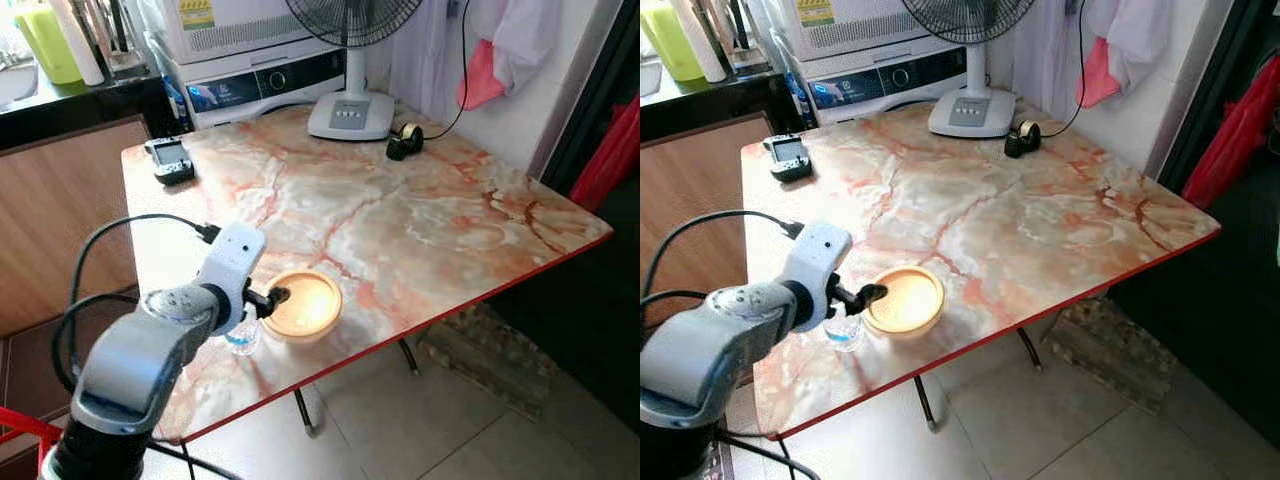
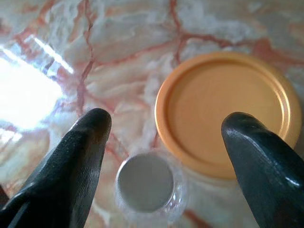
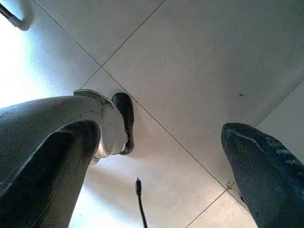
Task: Restocking fridge
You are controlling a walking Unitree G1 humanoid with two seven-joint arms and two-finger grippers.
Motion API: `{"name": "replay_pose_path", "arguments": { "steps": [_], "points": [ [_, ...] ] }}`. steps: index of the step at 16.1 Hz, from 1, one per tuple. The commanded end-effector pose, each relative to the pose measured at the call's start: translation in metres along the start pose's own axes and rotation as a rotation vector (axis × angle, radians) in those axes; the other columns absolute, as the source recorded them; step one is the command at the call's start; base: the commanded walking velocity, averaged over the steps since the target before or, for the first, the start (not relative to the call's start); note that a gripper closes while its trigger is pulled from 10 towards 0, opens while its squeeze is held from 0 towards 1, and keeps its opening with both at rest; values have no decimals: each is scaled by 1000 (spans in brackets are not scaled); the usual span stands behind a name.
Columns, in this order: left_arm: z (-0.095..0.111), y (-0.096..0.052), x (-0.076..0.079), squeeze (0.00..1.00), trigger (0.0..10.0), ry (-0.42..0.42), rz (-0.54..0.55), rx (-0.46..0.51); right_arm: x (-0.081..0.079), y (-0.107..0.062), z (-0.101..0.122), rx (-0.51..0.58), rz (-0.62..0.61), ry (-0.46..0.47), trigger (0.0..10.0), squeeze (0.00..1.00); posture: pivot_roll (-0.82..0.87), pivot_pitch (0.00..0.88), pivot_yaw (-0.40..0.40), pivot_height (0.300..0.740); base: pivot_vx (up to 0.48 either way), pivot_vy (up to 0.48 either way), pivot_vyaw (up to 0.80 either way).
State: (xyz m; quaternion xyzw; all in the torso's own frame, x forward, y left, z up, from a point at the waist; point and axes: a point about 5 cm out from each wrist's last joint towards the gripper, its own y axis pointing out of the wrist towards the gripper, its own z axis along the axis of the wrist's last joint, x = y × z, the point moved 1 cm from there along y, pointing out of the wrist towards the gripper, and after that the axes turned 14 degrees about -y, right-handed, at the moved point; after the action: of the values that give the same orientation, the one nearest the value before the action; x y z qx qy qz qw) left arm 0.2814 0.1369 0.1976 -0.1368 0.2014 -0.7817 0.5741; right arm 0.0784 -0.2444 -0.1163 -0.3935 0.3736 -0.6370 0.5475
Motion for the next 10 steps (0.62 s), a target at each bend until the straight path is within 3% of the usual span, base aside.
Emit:
{"name": "replay_pose_path", "arguments": {
  "steps": [1,4,8,10],
  "points": [
    [3,-4,1,0,10000,20,6,-7,0,0,-2,-5,0,-4,10000,0,49,0,44,740,0,0,0],
    [-2,-4,-3,0,10000,38,35,-43,0,0,-2,-5,0,-10,10000,0,48,0,39,740,0,0,0],
    [-7,1,-7,0,10000,-4,73,-51,2,-1,-1,-5,-3,-14,10000,0,43,0,29,740,0,0,0],
    [-6,0,-9,0,9216,4,89,-49,3,-1,-1,-5,-4,-14,10000,0,47,0,23,740,0,0,0]
  ]
}}
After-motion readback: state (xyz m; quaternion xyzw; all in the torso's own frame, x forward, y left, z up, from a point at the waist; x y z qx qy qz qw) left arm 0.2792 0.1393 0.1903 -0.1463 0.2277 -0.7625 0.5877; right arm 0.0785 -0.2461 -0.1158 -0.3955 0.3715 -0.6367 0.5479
